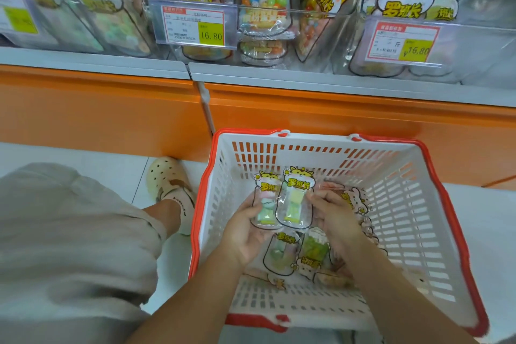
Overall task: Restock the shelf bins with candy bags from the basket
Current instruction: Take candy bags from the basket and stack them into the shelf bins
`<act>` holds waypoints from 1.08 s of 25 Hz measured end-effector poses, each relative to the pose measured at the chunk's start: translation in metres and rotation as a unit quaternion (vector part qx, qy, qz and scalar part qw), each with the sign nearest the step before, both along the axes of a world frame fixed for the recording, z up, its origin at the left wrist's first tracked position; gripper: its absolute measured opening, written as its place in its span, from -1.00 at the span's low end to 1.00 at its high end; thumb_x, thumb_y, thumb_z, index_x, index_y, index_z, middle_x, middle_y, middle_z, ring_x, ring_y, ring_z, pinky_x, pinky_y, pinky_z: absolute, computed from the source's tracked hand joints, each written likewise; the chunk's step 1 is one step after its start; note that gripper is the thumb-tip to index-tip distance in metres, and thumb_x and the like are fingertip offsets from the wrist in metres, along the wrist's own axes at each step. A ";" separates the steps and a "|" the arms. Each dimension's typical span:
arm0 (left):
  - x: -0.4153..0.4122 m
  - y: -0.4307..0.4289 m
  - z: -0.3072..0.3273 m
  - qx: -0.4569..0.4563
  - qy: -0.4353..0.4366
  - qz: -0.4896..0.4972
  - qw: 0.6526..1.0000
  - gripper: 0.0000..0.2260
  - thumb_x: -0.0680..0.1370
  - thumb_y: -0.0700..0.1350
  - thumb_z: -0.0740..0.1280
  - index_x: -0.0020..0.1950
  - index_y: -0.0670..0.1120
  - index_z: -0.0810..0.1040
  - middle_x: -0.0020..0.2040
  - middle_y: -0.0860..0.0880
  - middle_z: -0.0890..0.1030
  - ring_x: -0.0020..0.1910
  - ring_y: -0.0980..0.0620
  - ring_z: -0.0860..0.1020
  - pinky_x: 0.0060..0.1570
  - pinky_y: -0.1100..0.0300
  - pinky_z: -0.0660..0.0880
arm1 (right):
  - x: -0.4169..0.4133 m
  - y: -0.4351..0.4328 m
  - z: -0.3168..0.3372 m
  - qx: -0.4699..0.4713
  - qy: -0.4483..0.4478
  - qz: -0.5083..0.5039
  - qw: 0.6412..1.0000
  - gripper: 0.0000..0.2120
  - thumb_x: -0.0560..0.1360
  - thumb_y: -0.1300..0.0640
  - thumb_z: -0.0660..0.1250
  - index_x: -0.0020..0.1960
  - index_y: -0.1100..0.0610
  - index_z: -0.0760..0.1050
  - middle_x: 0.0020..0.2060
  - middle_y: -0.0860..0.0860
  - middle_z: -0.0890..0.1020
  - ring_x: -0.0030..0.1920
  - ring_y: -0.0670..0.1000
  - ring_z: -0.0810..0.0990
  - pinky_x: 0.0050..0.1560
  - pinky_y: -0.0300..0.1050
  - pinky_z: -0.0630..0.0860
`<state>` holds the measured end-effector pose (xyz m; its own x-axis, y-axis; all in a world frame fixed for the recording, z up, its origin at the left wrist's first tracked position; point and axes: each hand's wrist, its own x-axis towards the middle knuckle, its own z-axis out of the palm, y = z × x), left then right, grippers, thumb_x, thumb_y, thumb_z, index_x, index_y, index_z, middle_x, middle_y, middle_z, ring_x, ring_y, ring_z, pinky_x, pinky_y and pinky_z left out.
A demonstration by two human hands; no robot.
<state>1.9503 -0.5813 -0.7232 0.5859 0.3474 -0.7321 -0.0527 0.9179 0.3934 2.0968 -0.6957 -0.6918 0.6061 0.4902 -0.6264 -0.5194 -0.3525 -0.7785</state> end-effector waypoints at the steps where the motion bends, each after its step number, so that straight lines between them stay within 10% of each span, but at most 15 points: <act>1: -0.002 -0.002 0.001 -0.004 -0.003 -0.017 1.000 -0.68 0.63 -0.24 0.17 0.37 -0.09 0.49 0.30 -0.17 0.56 0.21 -0.21 0.57 0.01 -0.08 0.61 | -0.002 -0.002 0.001 0.007 0.005 -0.009 1.000 -0.84 0.52 0.14 0.40 -0.21 0.17 0.55 -0.21 0.02 0.65 -0.17 0.05 0.62 -0.20 -0.09 0.57; 8: -0.003 0.002 0.009 0.124 0.061 -0.126 0.982 -0.38 0.37 -0.16 0.54 0.40 -0.11 0.44 0.25 -0.09 0.61 0.23 -0.11 0.57 0.24 -0.08 0.48 | -0.017 0.007 -0.001 -0.024 -0.027 0.100 0.994 -0.87 0.53 0.12 0.38 -0.15 0.15 0.56 -0.20 0.09 0.62 -0.17 0.08 0.63 -0.18 -0.07 0.62; 12: -0.002 0.014 -0.002 0.184 0.134 -0.073 0.971 -0.36 0.42 -0.26 0.51 0.45 -0.06 0.35 0.37 -0.02 0.50 0.19 -0.02 0.57 0.23 -0.01 0.43 | 0.005 0.007 -0.011 -0.130 -0.107 0.200 0.965 -0.71 0.64 0.09 0.15 0.23 0.16 0.55 0.10 -0.01 0.63 0.00 0.05 0.64 0.02 -0.06 0.60; 16: 0.002 0.023 -0.009 0.247 0.188 -0.035 0.950 -0.52 0.43 -0.25 0.51 0.32 -0.13 0.47 0.20 -0.04 0.61 0.18 -0.04 0.58 0.31 -0.07 0.44 | 0.014 -0.013 -0.033 -0.279 -0.313 0.469 0.777 -0.71 0.58 0.23 0.11 0.10 0.28 0.57 0.10 0.10 0.65 0.06 0.25 0.59 0.03 0.08 0.58; 21: 0.006 0.020 -0.012 0.278 0.213 -0.031 0.936 -0.70 0.47 -0.27 0.46 0.14 -0.06 0.52 -0.05 0.08 0.62 -0.08 0.14 0.58 -0.03 0.23 0.49 | -0.033 0.016 -0.053 -0.185 -0.494 0.671 0.521 -0.74 0.55 0.22 0.18 0.17 0.14 0.56 0.12 0.11 0.54 0.19 0.13 0.41 0.13 -0.02 0.36; 27: 0.006 0.021 -0.014 0.261 0.203 -0.021 0.943 -0.77 0.48 -0.30 0.44 0.00 0.00 0.55 -0.11 0.10 0.62 -0.11 0.10 0.60 -0.14 0.25 0.50 | -0.044 0.023 -0.077 -0.249 -0.518 0.706 0.414 -0.59 0.52 0.02 0.26 0.35 0.09 0.40 0.31 0.14 0.37 0.35 0.17 0.26 0.34 0.06 0.25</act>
